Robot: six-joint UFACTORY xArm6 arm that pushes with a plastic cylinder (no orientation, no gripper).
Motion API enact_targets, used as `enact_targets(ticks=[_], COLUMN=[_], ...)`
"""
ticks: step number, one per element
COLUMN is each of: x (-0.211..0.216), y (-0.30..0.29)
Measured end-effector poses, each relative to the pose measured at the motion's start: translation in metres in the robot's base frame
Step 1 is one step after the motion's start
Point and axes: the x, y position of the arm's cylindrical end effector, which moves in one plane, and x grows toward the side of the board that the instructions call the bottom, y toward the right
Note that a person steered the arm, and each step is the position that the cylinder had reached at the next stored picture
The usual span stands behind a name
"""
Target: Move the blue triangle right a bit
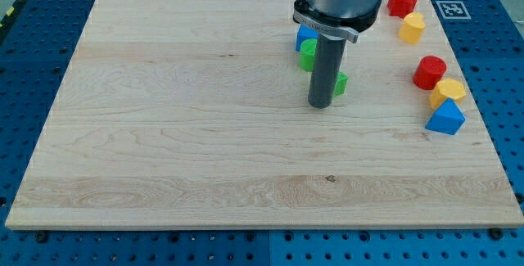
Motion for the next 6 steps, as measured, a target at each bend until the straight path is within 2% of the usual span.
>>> enact_targets(ticks=[1,2,3,4,5,6], x=[0.031,0.072,0.104,0.098,0.069,0.034], y=[0.006,0.057,0.146,0.255,0.268,0.247])
